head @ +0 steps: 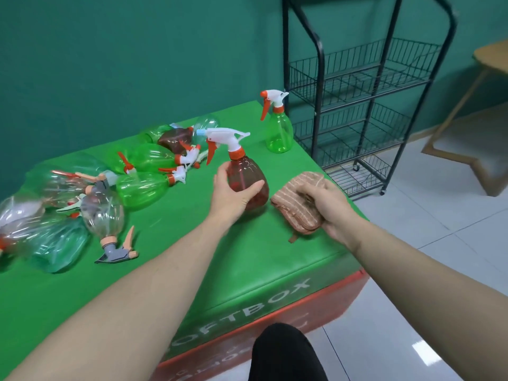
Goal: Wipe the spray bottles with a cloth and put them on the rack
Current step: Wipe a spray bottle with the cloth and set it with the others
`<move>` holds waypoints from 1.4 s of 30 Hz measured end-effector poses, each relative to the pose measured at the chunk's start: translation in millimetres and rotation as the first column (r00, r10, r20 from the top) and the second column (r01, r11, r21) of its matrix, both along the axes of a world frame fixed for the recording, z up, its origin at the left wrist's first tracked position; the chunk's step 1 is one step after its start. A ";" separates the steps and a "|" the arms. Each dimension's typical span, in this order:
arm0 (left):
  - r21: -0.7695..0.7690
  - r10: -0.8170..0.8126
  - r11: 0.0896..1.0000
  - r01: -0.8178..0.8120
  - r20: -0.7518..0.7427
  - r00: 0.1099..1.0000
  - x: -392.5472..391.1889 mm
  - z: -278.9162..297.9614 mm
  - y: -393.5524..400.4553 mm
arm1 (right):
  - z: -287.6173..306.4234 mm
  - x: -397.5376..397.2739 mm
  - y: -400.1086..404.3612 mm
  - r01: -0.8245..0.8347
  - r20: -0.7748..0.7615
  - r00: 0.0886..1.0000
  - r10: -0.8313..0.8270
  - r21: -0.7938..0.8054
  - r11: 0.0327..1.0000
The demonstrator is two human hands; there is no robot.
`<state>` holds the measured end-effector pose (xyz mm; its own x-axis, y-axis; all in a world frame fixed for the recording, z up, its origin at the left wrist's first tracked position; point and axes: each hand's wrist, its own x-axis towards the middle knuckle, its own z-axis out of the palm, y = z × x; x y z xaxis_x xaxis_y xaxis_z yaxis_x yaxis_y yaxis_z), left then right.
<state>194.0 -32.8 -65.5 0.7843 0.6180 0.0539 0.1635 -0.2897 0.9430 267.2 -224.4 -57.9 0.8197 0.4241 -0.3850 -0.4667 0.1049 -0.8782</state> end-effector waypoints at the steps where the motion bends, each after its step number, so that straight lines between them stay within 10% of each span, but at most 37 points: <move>1: 0.018 -0.009 1.000 0.009 -0.005 1.000 14.5 -1.4 -1.5 | -0.4 10.7 -4.1 0.019 0.004 1.000 -0.019 0.001 1.000; 25: 0.115 0.036 0.993 -0.027 -0.078 0.996 184.7 -24.2 -27.2 | -24.6 95.1 -19.7 0.039 -0.012 0.999 -0.039 0.047 0.998; 42: 0.259 -0.071 0.957 0.134 -0.239 0.968 16.7 3.7 5.5 | 15.1 1.2 23.6 -0.048 0.024 0.999 0.047 0.035 0.998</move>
<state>210.7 -27.3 -61.9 0.8536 0.5204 0.0232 0.3177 -0.5554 0.7685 268.4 -200.8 -42.8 0.8067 0.4760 -0.3502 -0.4514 0.1139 -0.8850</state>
